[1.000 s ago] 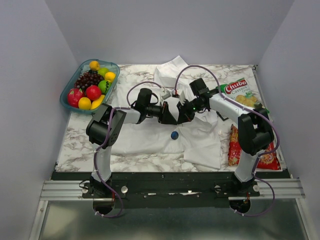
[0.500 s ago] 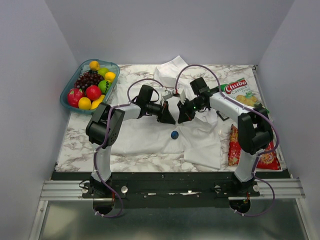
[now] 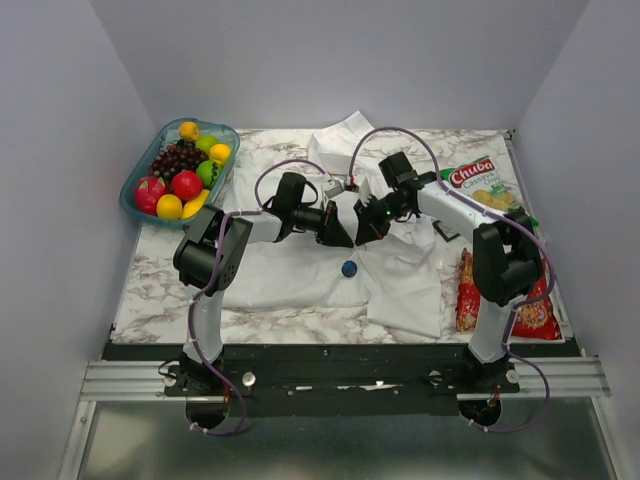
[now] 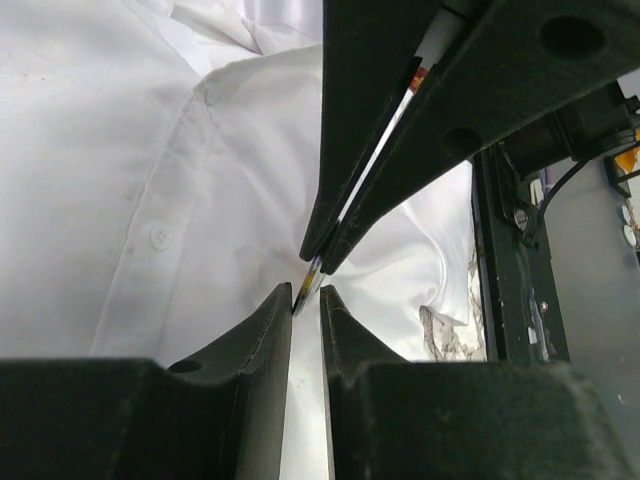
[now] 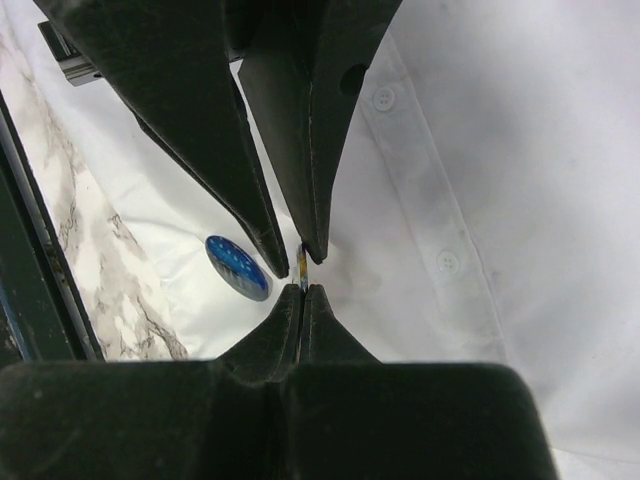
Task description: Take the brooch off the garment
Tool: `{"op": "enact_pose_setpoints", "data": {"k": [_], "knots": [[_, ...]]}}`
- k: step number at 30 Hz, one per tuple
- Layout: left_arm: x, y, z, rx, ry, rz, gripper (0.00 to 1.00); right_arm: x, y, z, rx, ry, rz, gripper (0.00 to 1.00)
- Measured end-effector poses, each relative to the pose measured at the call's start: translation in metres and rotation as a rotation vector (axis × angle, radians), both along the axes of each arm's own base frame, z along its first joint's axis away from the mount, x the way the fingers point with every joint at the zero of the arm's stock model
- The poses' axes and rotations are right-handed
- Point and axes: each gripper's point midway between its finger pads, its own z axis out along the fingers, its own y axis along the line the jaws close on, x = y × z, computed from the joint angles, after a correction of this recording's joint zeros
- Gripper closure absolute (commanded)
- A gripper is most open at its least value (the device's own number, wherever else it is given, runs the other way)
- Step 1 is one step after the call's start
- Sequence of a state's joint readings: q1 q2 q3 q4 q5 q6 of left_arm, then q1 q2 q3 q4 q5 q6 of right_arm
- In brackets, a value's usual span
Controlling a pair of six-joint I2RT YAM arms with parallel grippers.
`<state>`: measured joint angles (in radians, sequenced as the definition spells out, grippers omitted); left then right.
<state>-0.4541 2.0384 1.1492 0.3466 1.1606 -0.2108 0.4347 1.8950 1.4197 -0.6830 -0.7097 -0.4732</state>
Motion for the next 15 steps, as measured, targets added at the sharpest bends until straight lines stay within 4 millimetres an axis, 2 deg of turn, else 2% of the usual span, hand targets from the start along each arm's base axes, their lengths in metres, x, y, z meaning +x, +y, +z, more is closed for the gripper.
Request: {"op": "enact_pose_setpoints", "data": {"k": [4, 7, 9, 10, 13, 14, 15], "knots": [[0.0014, -0.0021, 0.0003, -0.013, 0.009, 0.008, 0.82, 0.0002, 0.0004, -0.0001, 0.002, 0.003, 0.0, 0.99], [0.0011, -0.0029, 0.0, -0.016, 0.022, 0.011, 0.9, 0.0003, -0.0003, -0.0006, 0.002, 0.004, -0.001, 0.99], [0.0004, -0.0033, -0.0006, -0.017, 0.034, 0.013, 0.99, 0.0006, -0.0005, -0.0011, 0.0, 0.003, 0.0, 0.99], [-0.0007, -0.0035, -0.0008, -0.018, 0.04, 0.014, 1.0, 0.0007, -0.0008, -0.0015, -0.001, 0.003, 0.0, 0.99], [-0.0032, -0.0032, -0.0024, -0.022, 0.049, 0.017, 1.0, -0.0004, -0.0012, -0.0031, -0.004, 0.013, -0.002, 0.82], [-0.0044, -0.0031, -0.0034, -0.023, 0.054, 0.019, 1.0, -0.0008, -0.0014, -0.0033, -0.006, 0.016, -0.004, 0.65], [-0.0043, -0.0032, -0.0038, -0.025, 0.054, 0.025, 1.0, -0.001, -0.0019, -0.0039, -0.011, 0.019, -0.009, 0.58]]}}
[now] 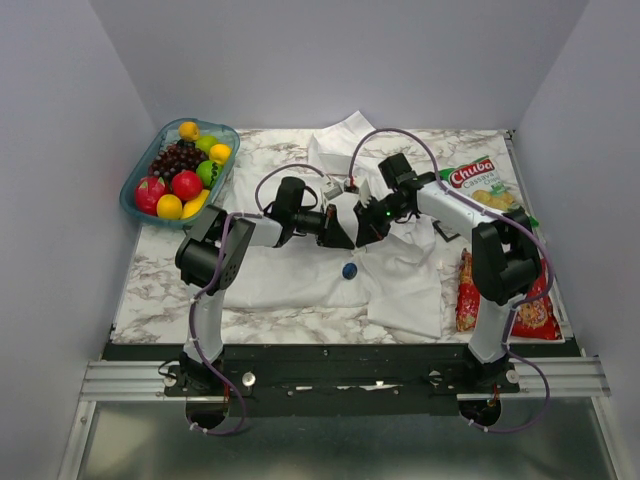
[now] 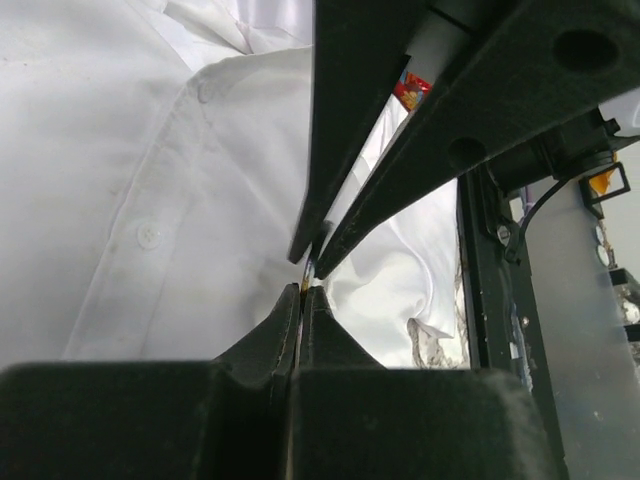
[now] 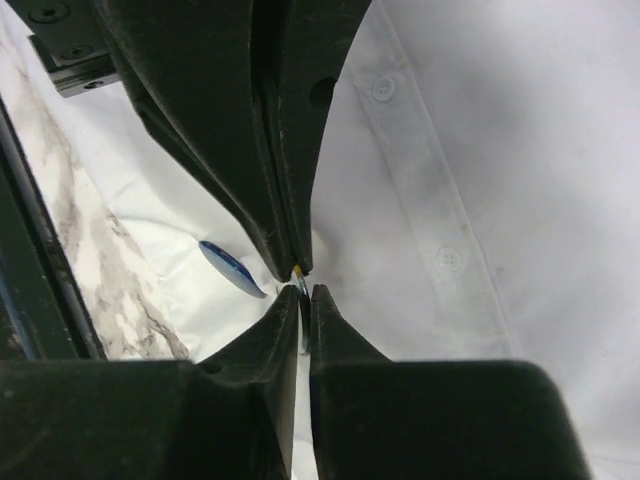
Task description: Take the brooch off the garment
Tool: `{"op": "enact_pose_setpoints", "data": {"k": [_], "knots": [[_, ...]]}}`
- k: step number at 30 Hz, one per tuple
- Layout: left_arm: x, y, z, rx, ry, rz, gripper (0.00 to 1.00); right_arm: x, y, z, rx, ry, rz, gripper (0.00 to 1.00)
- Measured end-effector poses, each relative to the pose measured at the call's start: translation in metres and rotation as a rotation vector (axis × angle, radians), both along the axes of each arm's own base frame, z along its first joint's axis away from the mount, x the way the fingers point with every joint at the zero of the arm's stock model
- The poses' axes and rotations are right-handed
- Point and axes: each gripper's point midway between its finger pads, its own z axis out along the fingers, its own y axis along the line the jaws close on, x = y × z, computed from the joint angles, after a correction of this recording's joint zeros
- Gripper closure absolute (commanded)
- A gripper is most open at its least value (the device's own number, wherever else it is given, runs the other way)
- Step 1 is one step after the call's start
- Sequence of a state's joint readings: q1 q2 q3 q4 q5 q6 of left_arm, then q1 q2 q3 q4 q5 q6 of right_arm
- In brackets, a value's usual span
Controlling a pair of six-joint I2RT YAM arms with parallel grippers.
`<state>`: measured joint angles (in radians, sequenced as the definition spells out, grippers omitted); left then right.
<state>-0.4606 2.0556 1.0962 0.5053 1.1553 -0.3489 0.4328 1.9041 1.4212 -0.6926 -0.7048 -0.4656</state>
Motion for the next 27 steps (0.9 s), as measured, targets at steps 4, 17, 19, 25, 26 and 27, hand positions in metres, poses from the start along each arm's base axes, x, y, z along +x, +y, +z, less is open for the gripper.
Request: {"op": "enact_pose_setpoints", "data": {"k": [4, 17, 19, 25, 26, 27], "knots": [[-0.01, 0.005, -0.01, 0.023, 0.047, 0.04, 1.0, 0.012, -0.005, 0.0, -0.019, -0.037, -0.06, 0.46], [-0.007, 0.012, -0.01, -0.026, 0.213, 0.271, 1.0, -0.007, -0.032, -0.013, 0.017, 0.144, -0.267, 0.45], [-0.005, 0.012, -0.011, -0.043, 0.249, 0.294, 1.0, -0.013, -0.032, -0.018, 0.013, 0.174, -0.272, 0.45], [-0.002, 0.009, -0.014, -0.083, 0.321, 0.327, 1.0, -0.015, -0.027, -0.02, 0.039, 0.219, -0.286, 0.48], [-0.002, 0.009, -0.014, -0.087, 0.325, 0.33, 1.0, -0.014, -0.026, -0.02, 0.046, 0.224, -0.289, 0.49], [-0.002, 0.01, -0.014, -0.092, 0.332, 0.334, 1.0, -0.014, -0.024, -0.019, 0.053, 0.23, -0.293, 0.5]]}}
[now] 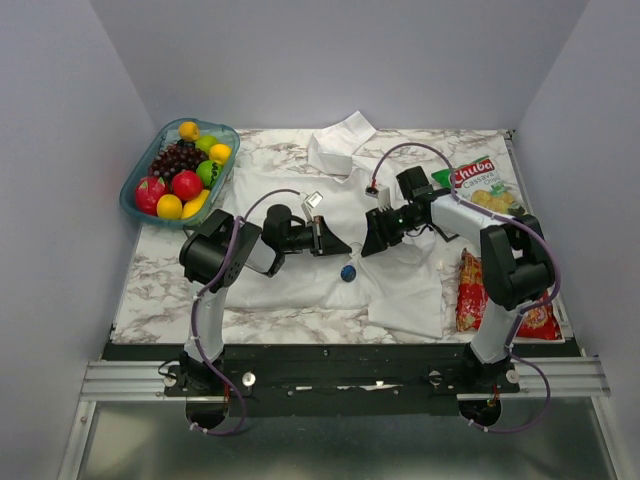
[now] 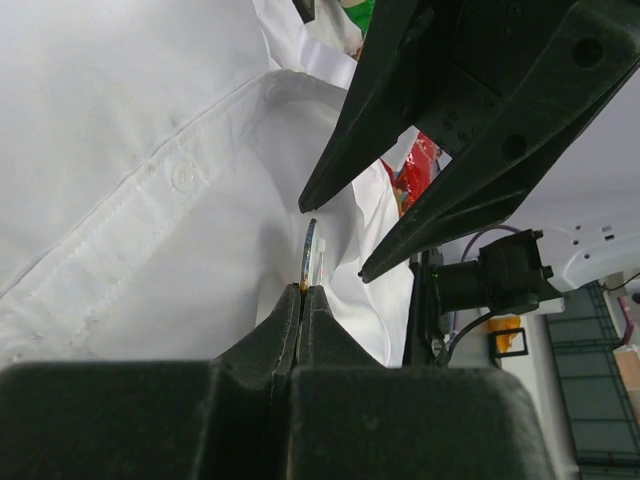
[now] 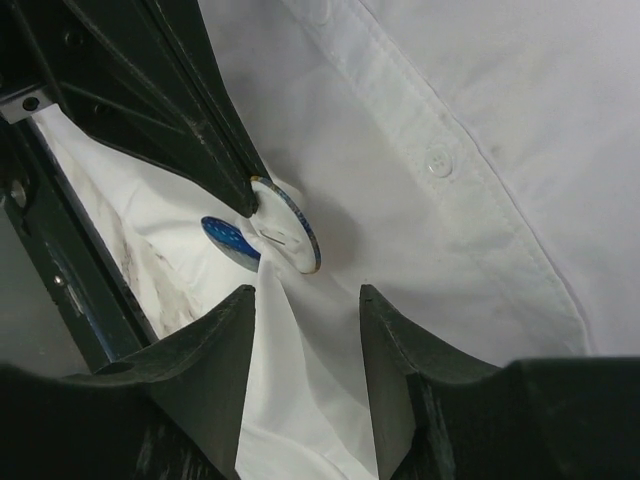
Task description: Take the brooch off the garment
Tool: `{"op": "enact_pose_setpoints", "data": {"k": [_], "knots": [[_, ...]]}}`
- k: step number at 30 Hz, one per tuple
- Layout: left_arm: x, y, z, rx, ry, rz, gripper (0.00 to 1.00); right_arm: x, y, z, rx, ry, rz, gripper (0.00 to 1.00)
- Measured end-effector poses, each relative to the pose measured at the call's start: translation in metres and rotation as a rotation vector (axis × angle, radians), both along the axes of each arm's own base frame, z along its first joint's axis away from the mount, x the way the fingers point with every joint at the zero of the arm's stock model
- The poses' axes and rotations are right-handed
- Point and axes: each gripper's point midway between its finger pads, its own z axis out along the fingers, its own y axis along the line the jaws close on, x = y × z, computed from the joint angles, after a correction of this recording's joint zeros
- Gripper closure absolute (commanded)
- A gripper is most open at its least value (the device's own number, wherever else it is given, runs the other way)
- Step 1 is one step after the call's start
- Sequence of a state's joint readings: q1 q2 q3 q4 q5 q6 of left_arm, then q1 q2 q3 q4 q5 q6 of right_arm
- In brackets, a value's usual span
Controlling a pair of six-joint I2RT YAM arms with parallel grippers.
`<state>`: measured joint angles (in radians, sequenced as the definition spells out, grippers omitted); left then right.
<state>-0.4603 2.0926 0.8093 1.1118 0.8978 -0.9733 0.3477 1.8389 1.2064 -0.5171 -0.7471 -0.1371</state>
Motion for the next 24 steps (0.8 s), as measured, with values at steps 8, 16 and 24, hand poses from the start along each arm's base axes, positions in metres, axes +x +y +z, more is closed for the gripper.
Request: {"op": "enact_pose_setpoints", "data": {"k": [8, 16, 24], "knots": [[0.0012, -0.001, 0.0064, -0.032, 0.001, 0.011, 1.0, -0.0056, 0.0043, -0.0056, 0.029, 0.06, -0.033, 0.54], [-0.0017, -0.0036, 0.0034, -0.032, 0.008, 0.003, 1.0, -0.001, 0.0072, -0.0052, 0.04, 0.064, -0.057, 0.57], [-0.0033, -0.0051, 0.003, -0.032, 0.008, -0.002, 1.0, -0.0002, 0.0083, -0.0056, 0.045, 0.072, -0.066, 0.62]]}}
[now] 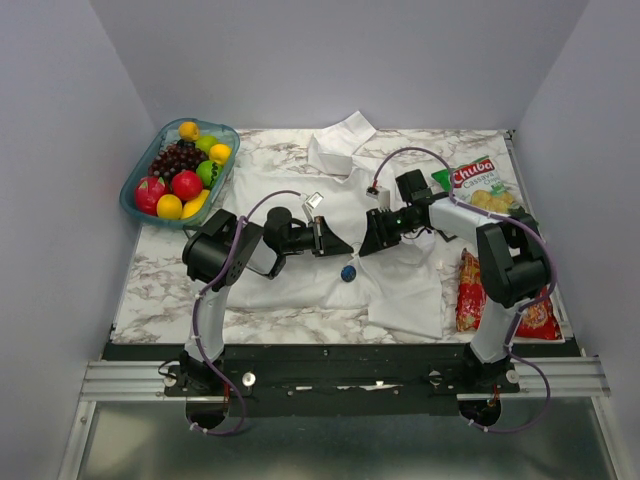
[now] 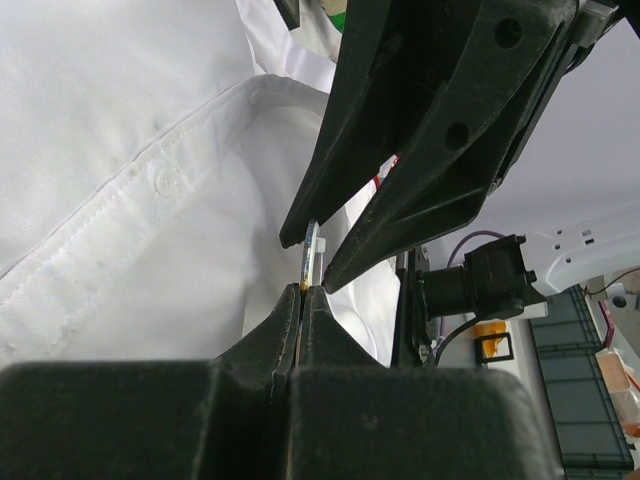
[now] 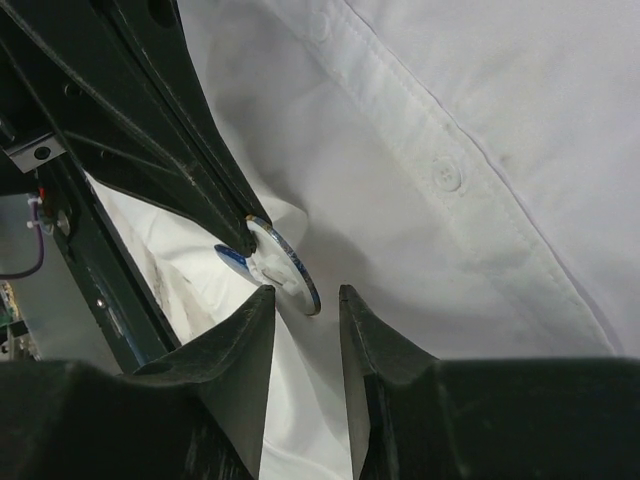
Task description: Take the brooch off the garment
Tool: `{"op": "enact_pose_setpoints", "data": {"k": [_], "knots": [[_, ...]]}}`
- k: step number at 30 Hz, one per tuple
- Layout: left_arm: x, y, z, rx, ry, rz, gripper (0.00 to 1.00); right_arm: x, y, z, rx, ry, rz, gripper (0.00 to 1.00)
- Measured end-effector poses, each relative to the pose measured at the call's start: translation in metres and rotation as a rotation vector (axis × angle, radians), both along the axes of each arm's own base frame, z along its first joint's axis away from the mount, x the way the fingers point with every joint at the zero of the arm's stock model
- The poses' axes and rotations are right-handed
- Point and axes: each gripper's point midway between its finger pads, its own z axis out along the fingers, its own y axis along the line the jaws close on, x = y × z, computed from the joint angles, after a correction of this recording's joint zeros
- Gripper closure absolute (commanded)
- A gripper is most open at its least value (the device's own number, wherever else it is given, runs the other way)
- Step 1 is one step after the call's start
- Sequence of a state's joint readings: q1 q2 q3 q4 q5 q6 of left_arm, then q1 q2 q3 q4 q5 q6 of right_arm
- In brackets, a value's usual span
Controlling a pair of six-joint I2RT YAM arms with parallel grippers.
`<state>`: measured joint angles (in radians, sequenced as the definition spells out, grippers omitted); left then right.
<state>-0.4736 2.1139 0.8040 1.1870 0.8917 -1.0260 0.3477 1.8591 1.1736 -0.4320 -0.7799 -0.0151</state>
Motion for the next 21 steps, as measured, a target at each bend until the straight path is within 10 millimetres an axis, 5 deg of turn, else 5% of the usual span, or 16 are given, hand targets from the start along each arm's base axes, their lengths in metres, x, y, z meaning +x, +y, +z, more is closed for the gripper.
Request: {"op": "enact_pose_setpoints", "data": {"k": [21], "knots": [[0.0016, -0.0008, -0.0053, 0.006, -0.001, -0.001, 1.0, 0.0045, 0.0033, -0.0098, -0.006, 0.066, -0.039, 0.64]]}}
